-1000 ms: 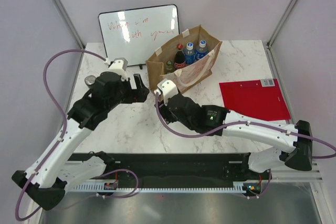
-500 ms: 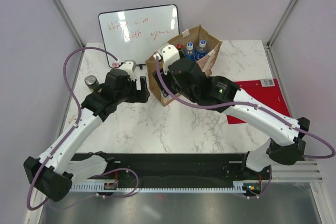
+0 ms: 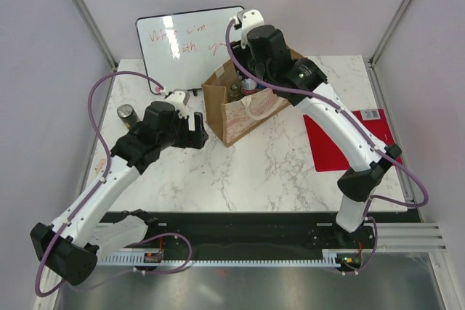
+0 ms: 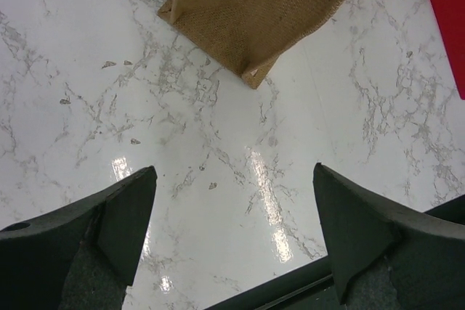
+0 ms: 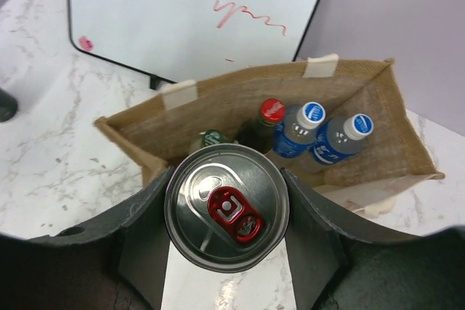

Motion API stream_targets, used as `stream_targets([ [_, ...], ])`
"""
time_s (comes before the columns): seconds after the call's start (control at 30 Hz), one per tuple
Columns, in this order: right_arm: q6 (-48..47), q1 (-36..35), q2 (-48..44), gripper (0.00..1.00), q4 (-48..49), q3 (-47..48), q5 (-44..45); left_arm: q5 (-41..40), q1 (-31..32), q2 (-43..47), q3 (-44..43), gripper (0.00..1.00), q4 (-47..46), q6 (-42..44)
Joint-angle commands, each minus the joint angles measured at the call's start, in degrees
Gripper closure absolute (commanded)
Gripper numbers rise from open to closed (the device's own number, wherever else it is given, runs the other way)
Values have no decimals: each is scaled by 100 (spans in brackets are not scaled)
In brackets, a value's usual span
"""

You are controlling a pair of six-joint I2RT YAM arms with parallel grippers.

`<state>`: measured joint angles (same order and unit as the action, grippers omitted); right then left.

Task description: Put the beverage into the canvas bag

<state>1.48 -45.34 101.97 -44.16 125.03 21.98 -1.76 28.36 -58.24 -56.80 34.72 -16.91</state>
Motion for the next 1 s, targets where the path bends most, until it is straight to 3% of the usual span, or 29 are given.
stream_targets([
  [0.0,-253,429,173,100,417,460,-61,369,3,49,28,5,-255,223],
  [0.23,-244,1097,376,100,470,259,-290,387,3,5,28,5,-264,284],
  [0.67,-367,1519,33,100,1111,-1209,-27,440,3,23,37,5,-290,293],
  [0.97,37,1853,164,100,1928,-1956,-492,361,3,58,72,5,-290,302],
])
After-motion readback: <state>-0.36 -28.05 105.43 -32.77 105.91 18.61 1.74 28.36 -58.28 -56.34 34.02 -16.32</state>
